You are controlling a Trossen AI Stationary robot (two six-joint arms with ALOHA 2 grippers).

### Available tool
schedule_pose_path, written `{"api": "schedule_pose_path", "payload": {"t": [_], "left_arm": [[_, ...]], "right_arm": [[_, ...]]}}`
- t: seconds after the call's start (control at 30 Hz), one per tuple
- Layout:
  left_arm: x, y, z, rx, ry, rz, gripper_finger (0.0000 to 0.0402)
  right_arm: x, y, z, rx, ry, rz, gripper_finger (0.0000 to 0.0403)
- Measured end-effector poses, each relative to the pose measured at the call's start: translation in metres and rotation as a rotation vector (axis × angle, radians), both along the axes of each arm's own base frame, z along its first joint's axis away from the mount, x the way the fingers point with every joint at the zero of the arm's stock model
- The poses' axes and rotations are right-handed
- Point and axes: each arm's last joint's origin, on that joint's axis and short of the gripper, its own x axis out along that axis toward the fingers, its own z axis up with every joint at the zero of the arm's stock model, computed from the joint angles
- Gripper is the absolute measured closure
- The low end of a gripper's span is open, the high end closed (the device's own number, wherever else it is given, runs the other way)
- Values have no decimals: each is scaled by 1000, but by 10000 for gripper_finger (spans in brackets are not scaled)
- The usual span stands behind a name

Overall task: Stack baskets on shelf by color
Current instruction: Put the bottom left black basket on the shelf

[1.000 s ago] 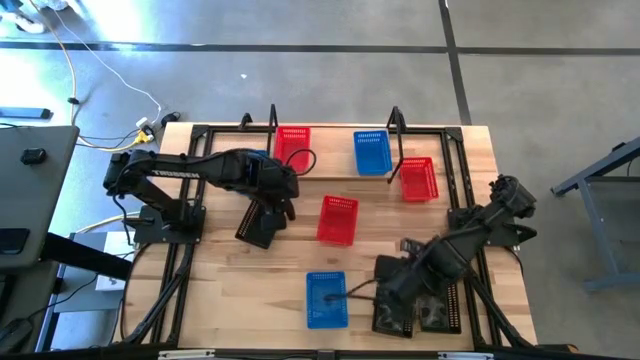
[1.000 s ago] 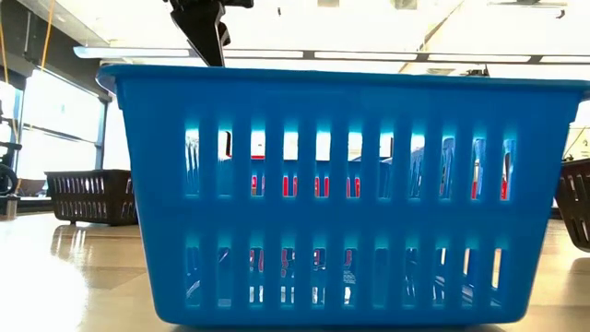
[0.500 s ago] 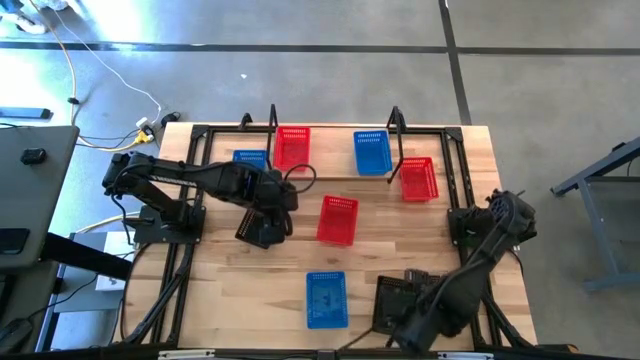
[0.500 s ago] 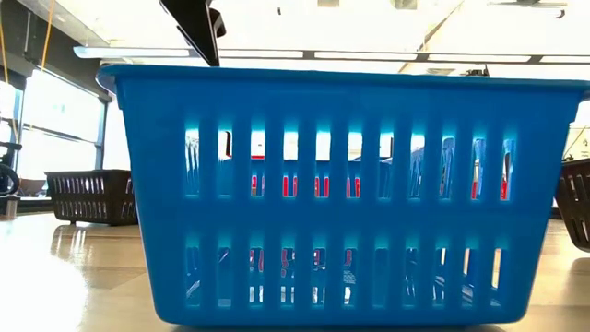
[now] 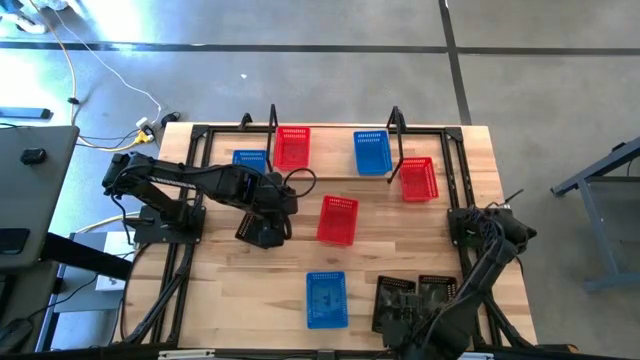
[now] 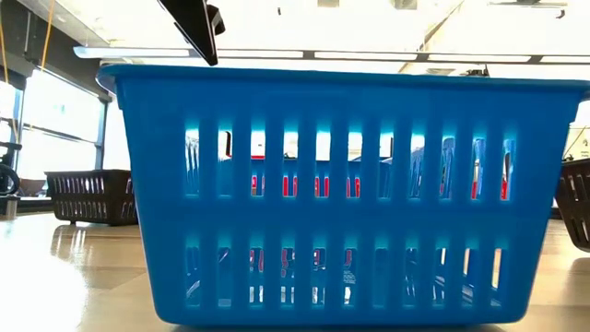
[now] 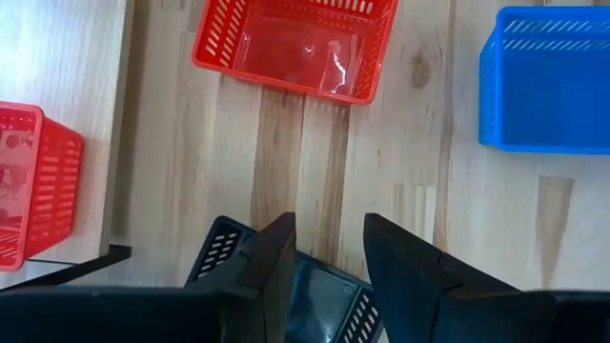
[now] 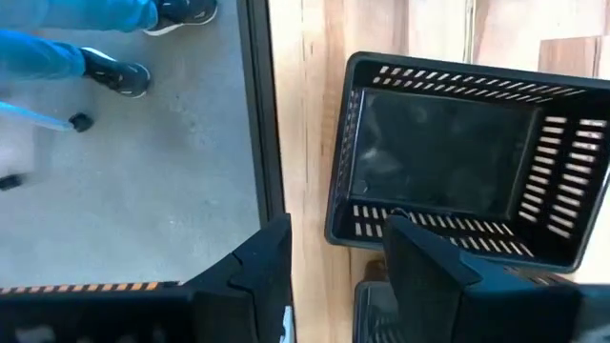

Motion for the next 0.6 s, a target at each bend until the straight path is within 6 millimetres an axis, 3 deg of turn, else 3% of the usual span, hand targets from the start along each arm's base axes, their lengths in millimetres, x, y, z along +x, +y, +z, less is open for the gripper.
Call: {"api": "schedule_pose_path", "payload": {"t": [0.6], "left_arm": [[0,0,0,3,1,1,286]], "right_arm": [[9,23,-58,-119,51,93,254]]}}
